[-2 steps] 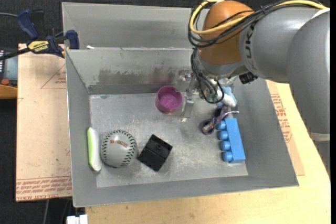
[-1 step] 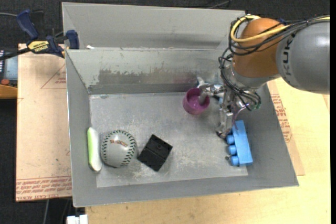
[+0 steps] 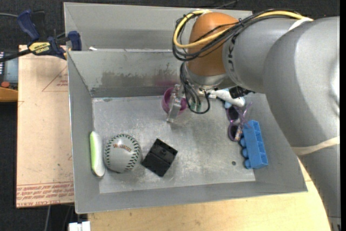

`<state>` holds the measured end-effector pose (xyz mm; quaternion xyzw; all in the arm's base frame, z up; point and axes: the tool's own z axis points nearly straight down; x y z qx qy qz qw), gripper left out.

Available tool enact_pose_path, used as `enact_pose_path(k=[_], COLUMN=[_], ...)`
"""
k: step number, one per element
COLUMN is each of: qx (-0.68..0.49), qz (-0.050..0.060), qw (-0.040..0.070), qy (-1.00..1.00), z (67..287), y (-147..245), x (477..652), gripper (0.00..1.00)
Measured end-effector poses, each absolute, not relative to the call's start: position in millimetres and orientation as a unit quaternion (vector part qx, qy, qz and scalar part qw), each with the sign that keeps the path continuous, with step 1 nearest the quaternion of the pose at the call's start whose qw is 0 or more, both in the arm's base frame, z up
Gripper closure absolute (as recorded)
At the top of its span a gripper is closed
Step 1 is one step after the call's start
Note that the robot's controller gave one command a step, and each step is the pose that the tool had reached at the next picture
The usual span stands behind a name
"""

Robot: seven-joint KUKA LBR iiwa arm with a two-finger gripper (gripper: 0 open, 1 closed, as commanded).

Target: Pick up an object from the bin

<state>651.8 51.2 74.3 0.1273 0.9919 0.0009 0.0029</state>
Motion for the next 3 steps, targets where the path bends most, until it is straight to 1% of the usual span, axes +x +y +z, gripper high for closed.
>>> enact_pose_path(k=[1, 2, 3], qx=[0.141, 0.14, 0.141], qz=[0.001, 0.003, 0.002], qw=[0.003, -0.001, -0.001], qy=[0.99, 0.99, 0.99], z=[74, 78, 98], y=[79, 79, 76], x=[654.1, 651.4, 650.9], gripper=[1.0, 1.0, 1.0])
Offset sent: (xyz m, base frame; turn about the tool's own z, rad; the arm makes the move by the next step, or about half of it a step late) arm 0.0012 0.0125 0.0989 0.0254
